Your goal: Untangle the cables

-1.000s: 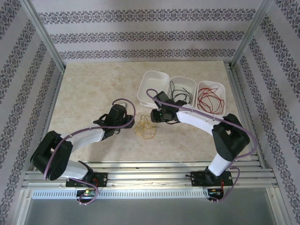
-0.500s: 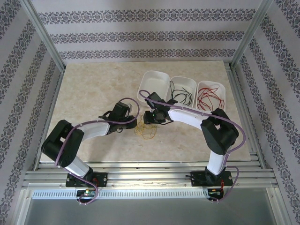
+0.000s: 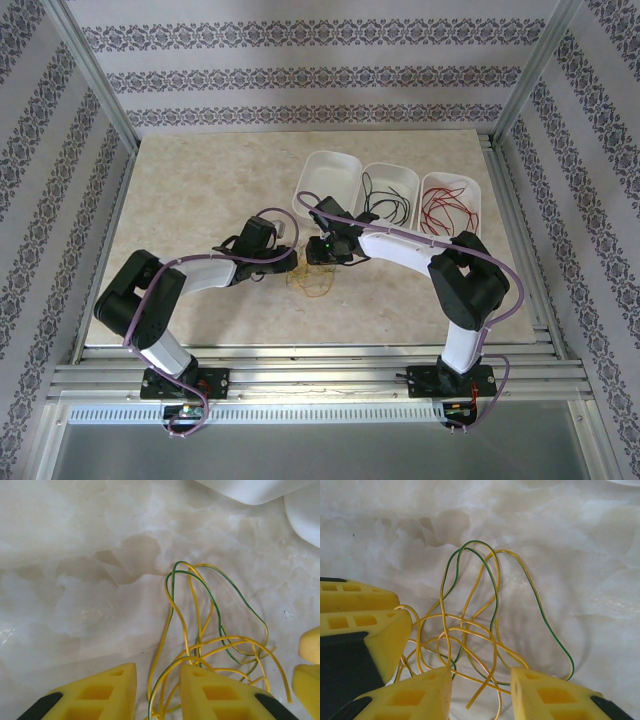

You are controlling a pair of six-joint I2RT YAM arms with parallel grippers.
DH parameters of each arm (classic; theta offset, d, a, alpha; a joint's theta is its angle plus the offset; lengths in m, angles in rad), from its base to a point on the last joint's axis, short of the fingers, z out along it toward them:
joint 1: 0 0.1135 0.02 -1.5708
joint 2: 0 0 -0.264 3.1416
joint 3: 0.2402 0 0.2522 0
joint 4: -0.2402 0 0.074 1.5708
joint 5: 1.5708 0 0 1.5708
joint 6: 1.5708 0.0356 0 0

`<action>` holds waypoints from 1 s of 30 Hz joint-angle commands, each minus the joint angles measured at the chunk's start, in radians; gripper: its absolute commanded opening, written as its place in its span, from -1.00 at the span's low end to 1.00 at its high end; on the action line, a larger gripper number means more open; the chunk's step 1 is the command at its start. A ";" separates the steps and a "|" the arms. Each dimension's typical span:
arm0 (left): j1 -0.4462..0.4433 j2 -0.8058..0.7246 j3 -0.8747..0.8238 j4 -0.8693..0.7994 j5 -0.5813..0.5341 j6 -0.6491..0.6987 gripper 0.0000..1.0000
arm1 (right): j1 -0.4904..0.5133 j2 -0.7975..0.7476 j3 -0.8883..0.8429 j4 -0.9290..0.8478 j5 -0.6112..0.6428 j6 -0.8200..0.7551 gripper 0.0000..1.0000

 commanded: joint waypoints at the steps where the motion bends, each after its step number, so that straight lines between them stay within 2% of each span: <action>1: 0.009 -0.031 -0.020 0.015 0.012 -0.007 -0.42 | -0.010 0.006 -0.003 0.009 -0.013 0.020 -0.25; 8: 0.009 -0.003 -0.024 0.028 0.009 -0.009 -0.50 | -0.012 0.001 -0.014 0.018 -0.016 0.026 -0.25; 15: 0.008 0.006 -0.016 0.035 0.007 -0.008 -0.83 | -0.015 0.004 -0.028 0.009 0.007 0.026 -0.24; 19: 0.009 -0.017 -0.020 0.025 0.000 0.002 -0.95 | -0.024 0.004 -0.029 0.004 0.019 0.020 -0.23; 30: 0.009 -0.178 -0.070 0.011 0.009 0.043 -0.98 | -0.046 0.012 -0.032 -0.014 0.050 -0.001 -0.17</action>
